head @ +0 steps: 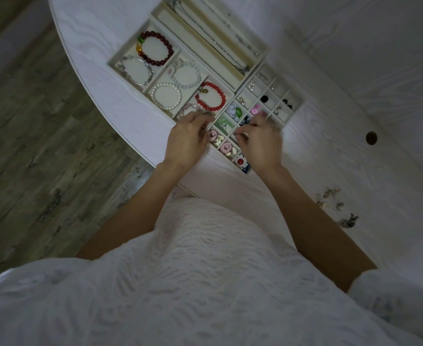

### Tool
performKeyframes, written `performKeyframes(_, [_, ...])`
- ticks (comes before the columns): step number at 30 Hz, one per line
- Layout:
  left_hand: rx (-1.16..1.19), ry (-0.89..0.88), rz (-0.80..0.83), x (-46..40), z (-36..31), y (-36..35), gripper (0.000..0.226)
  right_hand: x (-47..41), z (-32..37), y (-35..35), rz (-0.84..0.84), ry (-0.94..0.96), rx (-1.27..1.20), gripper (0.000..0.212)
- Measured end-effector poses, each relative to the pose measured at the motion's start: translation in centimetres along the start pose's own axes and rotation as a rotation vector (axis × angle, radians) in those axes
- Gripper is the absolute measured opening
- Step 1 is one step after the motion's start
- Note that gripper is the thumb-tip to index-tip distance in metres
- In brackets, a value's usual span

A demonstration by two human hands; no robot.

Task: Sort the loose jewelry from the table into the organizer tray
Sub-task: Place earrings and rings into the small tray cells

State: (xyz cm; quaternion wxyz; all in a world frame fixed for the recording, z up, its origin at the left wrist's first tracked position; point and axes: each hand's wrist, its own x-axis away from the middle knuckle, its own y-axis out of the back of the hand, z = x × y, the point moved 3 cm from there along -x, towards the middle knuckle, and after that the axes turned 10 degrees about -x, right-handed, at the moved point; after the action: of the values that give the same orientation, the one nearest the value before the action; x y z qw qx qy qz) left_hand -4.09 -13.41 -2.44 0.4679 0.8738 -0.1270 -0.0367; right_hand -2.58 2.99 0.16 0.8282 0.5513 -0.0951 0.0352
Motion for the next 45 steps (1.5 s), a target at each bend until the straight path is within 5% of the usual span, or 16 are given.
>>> performKeyframes(28, [-0.035,-0.049,0.010,-0.3,0.3,-0.3,0.034,0.0,-1.0,-0.7,0.033,-0.137,0.068,0.017])
performKeyframes(45, [-0.063,-0.058,-0.088,-0.1,-0.1,-0.6,0.036,0.3,-1.4,-1.3,-0.090,-0.120,-0.131,0.015])
